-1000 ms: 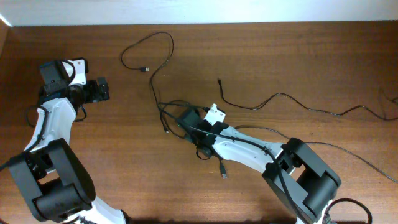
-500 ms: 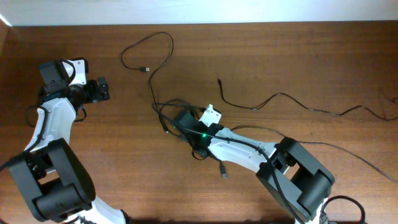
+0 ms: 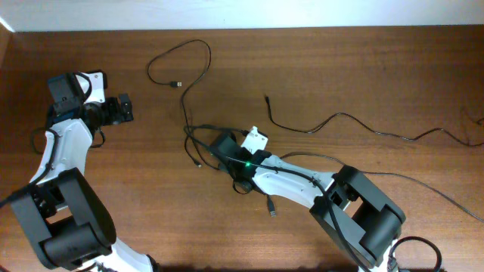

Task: Untangle cables

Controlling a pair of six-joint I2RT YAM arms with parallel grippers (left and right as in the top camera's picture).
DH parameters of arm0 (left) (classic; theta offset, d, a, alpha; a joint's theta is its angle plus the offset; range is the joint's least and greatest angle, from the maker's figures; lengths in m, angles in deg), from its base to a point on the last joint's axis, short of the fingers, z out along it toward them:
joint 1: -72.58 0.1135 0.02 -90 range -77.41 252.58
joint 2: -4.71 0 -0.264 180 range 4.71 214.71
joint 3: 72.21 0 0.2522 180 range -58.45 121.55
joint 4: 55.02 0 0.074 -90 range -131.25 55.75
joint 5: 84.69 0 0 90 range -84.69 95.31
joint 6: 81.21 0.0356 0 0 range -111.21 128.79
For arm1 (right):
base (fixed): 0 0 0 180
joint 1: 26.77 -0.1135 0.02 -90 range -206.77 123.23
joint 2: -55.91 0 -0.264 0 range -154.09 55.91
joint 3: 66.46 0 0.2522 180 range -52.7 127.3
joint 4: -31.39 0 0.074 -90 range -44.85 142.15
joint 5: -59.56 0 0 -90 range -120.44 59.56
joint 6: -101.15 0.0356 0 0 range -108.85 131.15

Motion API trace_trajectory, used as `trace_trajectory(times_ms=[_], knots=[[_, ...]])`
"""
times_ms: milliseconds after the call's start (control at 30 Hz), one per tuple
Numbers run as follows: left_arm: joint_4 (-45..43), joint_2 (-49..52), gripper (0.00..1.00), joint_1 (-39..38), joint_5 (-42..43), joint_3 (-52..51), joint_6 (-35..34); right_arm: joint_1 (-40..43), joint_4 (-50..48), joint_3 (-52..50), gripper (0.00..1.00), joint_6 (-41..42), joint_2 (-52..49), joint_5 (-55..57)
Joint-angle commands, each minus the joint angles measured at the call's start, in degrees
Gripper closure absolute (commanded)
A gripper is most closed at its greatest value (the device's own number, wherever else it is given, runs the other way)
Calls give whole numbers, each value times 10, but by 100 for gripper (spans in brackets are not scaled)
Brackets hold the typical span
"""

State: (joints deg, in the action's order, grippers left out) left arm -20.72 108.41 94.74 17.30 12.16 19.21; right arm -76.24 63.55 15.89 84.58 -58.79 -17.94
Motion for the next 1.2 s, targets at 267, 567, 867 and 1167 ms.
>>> trace_trajectory(times_ms=[267,567,867,1167], knots=[[1,-15,1,3,2,6,-5,12,-2,12,96,-177,142,119],[1,-15,1,2,2,6,-5,12,-73,13,96,-200,190,115],[1,-15,1,3,2,6,-5,12,5,12,91,-156,168,108],[1,-15,0,3,2,6,-5,19,33,10,26,-162,55,92]])
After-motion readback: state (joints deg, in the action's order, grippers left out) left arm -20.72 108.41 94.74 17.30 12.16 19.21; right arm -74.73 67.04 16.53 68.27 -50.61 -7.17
